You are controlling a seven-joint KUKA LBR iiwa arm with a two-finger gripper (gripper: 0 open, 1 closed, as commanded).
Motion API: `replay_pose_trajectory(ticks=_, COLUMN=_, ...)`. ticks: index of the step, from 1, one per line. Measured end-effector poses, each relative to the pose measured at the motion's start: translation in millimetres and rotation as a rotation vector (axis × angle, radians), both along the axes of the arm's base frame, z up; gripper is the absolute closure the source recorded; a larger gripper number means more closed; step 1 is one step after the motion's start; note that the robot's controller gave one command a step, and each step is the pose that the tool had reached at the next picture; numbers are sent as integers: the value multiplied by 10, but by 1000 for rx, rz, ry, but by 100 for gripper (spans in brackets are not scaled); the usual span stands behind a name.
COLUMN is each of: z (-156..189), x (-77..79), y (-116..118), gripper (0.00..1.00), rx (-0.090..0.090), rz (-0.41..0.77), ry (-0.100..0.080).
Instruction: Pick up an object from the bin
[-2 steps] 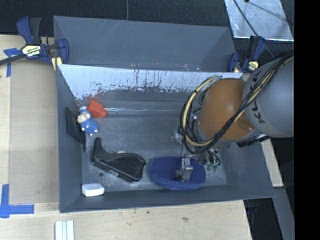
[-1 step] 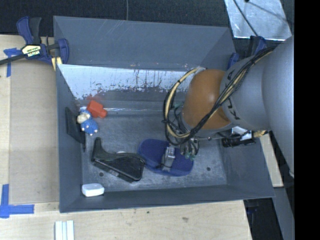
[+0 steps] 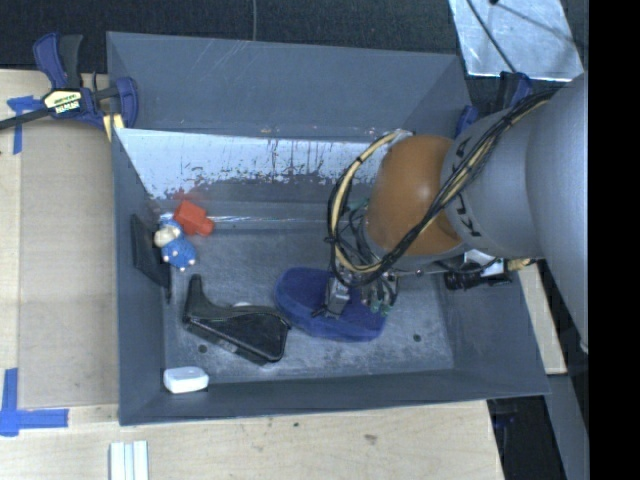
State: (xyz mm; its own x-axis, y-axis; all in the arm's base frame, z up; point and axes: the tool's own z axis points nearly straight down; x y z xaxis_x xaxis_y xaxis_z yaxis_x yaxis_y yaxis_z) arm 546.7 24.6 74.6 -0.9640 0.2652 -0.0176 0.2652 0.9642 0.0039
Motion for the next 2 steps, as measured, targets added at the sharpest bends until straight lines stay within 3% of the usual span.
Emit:
replay_pose_trajectory(ticks=1, z=279, x=-547, y=91, gripper=100, rx=-2, rz=302, ry=18)
replay_pose_trajectory(ticks=2, z=1284, x=-298, y=-339, gripper=100, rx=-6, rz=297, ry=6)
